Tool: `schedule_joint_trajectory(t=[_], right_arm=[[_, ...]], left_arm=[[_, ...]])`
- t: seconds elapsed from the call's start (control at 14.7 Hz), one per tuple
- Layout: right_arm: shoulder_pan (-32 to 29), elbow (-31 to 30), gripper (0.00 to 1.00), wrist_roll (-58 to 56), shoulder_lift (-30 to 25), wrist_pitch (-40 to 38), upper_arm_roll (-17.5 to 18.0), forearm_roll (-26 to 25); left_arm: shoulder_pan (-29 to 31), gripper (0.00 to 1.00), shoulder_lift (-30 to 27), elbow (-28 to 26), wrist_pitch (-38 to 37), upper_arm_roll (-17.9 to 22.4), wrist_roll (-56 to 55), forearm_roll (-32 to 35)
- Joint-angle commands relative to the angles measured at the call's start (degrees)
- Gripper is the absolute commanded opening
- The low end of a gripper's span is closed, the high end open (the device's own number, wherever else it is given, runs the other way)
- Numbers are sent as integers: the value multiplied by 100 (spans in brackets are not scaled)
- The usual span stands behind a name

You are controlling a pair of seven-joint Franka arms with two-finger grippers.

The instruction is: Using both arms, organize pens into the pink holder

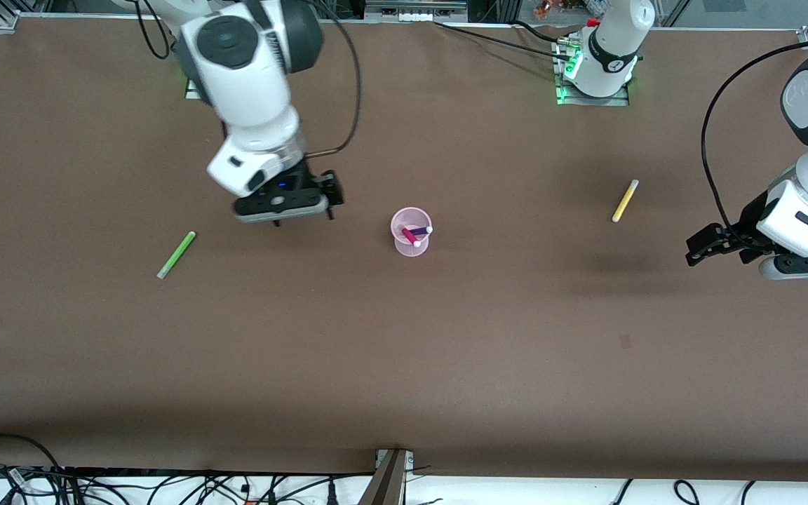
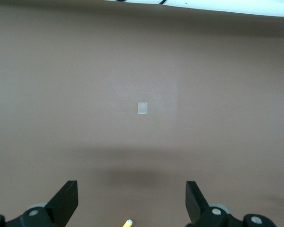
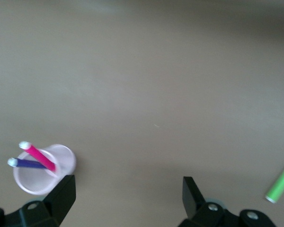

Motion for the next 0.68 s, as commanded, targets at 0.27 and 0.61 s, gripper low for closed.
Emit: schedule_joint_trajectory(t=[0.27,0.61], right_arm=[[-999,476,100,-1217,-633,-1958,-340,196],[-2879,40,100,-1920,-1440,-2296,1004,90]], left_arm=[[30,100,37,105,11,-19,-14,-126],[21,100,2,114,2,-28,3,-64]])
